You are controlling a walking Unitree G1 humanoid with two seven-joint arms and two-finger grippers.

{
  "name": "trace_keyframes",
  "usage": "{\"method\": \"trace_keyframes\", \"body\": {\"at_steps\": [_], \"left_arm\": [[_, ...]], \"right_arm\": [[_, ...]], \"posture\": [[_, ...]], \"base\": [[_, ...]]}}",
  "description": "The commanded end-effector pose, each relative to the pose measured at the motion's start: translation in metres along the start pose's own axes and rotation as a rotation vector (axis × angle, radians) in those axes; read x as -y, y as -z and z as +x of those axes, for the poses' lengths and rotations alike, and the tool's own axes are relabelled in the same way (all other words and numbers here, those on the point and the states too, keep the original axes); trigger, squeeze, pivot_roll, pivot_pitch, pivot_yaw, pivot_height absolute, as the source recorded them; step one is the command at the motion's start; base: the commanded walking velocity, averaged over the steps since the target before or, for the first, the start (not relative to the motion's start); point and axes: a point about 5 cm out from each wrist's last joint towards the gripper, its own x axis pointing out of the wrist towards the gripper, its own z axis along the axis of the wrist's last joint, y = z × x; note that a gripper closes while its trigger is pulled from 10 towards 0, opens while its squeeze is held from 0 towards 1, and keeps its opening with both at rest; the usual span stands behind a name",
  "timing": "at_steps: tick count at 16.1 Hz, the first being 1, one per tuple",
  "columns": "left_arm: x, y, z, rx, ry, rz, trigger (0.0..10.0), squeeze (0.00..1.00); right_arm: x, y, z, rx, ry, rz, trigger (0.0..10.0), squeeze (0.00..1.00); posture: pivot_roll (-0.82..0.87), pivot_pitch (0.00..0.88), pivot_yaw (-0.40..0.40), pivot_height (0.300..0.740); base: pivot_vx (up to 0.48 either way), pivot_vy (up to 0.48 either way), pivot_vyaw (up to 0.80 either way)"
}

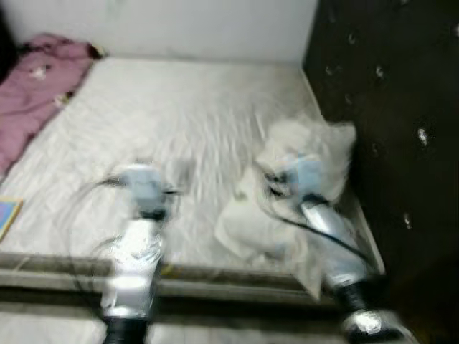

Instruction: Clean up the room

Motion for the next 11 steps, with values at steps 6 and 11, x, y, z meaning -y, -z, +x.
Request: {"method": "trace_keyframes", "body": {"at_steps": [6,11], "left_arm": [[-0.0196,0.0048,-0.0025,-0.042,-0.072,0.058,10.0,0.0],[-0.0168,0.0054,-0.0019,-0.043,-0.052,0.058,10.0,0.0]], "right_arm": [[-0.0179,-0.0109,0.0081,0.041,-0.052,0.023,10.0,0.0],[-0.0163,-0.0093,0.008,0.035,-0.043,0.031,10.0,0.0]], "posture": [[-0.04,0.0,-0.015,0.74],[-0.04,0.0,-0.012,0.74]], "base": [[0.0,0.0,0.0],[0.0,-0.216,-0.29]]}}
